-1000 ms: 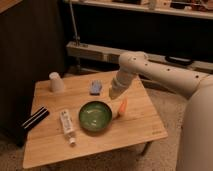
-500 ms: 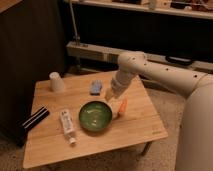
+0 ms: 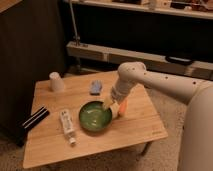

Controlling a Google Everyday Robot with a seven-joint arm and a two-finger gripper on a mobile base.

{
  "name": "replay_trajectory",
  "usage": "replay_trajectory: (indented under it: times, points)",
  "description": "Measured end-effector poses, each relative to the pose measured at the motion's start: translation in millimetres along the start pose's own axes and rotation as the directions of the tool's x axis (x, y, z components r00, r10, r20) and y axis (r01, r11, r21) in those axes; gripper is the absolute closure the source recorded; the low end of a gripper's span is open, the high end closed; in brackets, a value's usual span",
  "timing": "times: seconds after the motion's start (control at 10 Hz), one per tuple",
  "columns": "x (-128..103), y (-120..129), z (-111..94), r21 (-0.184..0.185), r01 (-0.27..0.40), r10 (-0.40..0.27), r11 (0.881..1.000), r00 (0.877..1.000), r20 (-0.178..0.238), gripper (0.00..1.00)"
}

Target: Pick up the ceramic bowl

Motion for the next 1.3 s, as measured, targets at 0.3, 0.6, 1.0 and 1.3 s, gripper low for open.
replay_trajectory:
  times: [0.3,0.6,1.0,1.3]
  points:
    - [0.8,-4.7,9.6,-0.016,0.001,-0.001,1.000,1.000,0.011,0.45]
    - [0.0,-8.3,23.5,-0.027,0.001,-0.001,1.000,1.000,0.005,0.45]
    - [1.4,-13.7,45.1,-0.044,-0.008,0.007,0.999,1.000,-0.013,0.45]
    - [0.4,-13.8,60.4,-0.065,-0.015,0.014,0.998,1.000,-0.024,0.45]
